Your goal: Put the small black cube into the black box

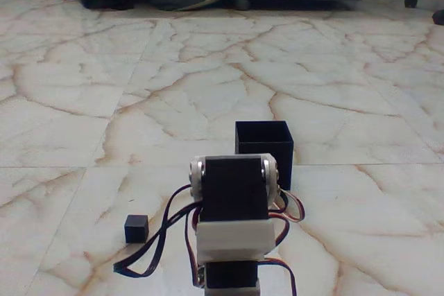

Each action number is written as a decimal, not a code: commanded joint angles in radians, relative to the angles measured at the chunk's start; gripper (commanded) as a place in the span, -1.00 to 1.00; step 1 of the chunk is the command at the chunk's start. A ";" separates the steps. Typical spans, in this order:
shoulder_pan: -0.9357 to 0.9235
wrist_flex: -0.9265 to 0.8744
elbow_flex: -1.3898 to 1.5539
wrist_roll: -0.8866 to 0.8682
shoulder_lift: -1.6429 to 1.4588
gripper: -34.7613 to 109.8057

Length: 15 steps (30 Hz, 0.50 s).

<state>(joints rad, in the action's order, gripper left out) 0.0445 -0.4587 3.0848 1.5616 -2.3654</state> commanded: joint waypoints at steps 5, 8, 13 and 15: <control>0.104 -0.028 -0.388 -0.149 0.281 -0.46; 0.156 0.015 -0.604 -0.184 0.468 -0.46; 0.206 0.589 -0.735 -0.052 0.773 -0.41; 0.225 0.727 -0.824 -0.041 0.868 -0.39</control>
<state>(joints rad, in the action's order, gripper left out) 0.2608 0.2132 2.3163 1.5171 -1.4987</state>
